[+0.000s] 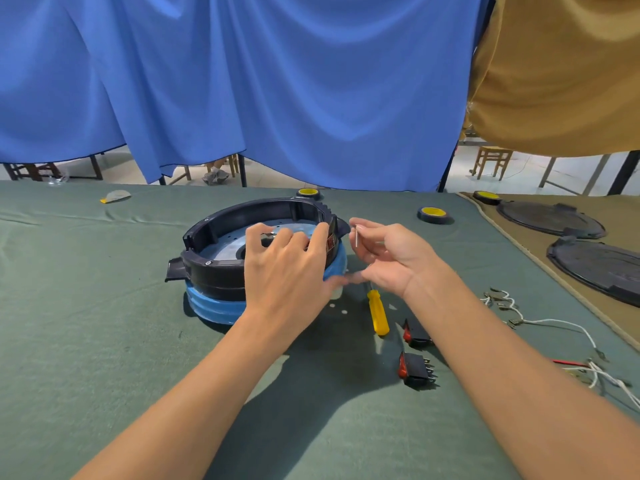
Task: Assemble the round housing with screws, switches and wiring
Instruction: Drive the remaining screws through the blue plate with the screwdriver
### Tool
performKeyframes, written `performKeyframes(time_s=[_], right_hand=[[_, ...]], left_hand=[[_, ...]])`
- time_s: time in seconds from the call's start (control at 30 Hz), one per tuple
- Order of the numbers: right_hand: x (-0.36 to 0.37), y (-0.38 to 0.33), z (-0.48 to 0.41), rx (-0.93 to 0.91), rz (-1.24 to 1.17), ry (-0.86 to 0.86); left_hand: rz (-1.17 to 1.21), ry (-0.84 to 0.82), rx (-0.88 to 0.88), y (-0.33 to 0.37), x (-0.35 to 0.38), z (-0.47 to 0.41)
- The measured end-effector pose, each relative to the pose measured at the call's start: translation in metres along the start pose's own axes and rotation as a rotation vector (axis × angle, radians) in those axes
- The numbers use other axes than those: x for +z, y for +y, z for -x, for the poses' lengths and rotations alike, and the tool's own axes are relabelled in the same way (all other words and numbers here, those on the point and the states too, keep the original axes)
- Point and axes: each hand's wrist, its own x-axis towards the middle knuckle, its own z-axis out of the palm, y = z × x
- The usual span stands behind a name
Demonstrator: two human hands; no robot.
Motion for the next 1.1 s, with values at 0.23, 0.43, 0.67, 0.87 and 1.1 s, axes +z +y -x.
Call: performKeyframes(time_s=[0.23,0.43,0.67,0.87,1.1], right_hand=[[0.001,0.000,0.001,-0.016,0.038,0.011],[-0.001,-0.002,0.002,-0.036,0.009,-0.012],[-0.008,-0.007,0.003,-0.068,-0.054,-0.024],[-0.007,-0.026,0.012,-0.157,-0.179,-0.063],[0.023,-0.047,0.031,-0.285,-0.084,-0.151]], left_hand=[[-0.042,-0.171,0.078,-0.001,-0.003,-0.001],[-0.084,-0.161,0.052,0.004,-0.005,-0.001],[-0.051,-0.099,-0.029,0.005,-0.008,-0.017],[0.166,-0.057,-0.223,-0.005,-0.032,-0.049],[0.733,0.031,-0.577,-0.030,-0.071,-0.080]])
